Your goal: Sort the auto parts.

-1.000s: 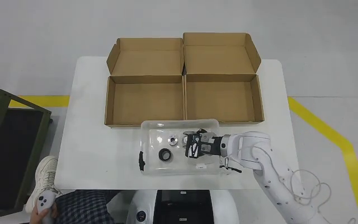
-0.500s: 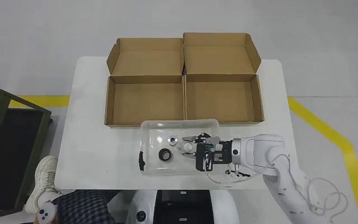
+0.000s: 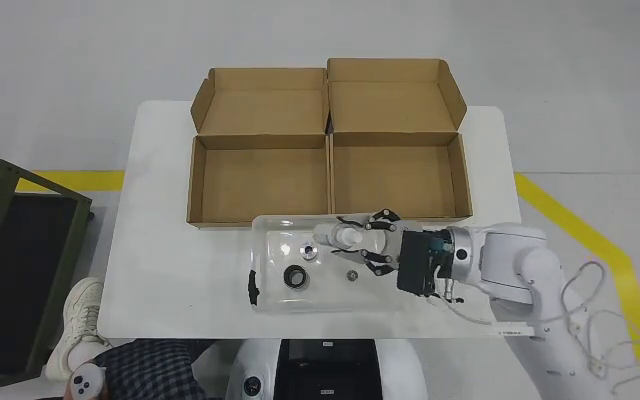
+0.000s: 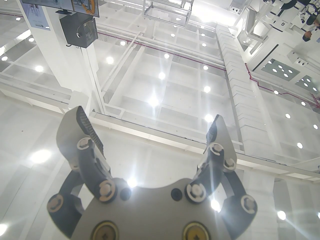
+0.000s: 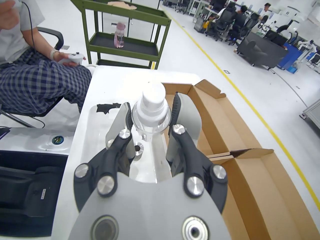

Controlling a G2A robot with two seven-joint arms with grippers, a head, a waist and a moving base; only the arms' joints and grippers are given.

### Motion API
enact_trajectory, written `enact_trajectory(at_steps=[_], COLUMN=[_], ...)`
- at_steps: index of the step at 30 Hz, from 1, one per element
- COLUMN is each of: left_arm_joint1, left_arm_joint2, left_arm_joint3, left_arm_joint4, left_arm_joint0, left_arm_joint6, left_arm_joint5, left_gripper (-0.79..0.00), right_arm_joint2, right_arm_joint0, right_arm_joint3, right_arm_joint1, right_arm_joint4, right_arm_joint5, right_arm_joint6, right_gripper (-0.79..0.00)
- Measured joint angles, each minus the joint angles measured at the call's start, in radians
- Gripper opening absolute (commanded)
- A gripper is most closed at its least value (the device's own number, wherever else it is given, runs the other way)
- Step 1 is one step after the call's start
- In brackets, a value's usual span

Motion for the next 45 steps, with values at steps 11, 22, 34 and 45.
enact_trajectory(at_steps=[11,22,34,45], left_arm_joint1=[0.000,0.000,0.000,0.000], left_arm_joint2=[0.000,0.000,0.000,0.000], left_arm_joint3=[0.000,0.000,0.000,0.000], left_arm_joint4=[0.000,0.000,0.000,0.000], left_arm_joint0=[0.000,0.000,0.000,0.000], left_arm_joint6=[0.000,0.000,0.000,0.000], left_arm_joint5=[0.000,0.000,0.000,0.000], left_gripper=[0.000,0.000,0.000,0.000], right_arm_joint2=[0.105,0.193,0.201,0.115], right_arm_joint0=[0.013,-0.019,-0.008,0.062], right_arm_joint3=[0.000,0.026,0.045,0.100], right_arm_joint1=[0.013,0.024,0.030,0.032], right_arm_joint4=[0.177,0.242,0.259,0.253], right_arm_joint5=[-0.001,-0.018,-0.010,0.040], right_arm_joint6=[-0.076,-0.136,-0.132,-0.020], right_gripper=[-0.785,-0.785,-0.785,-0.785])
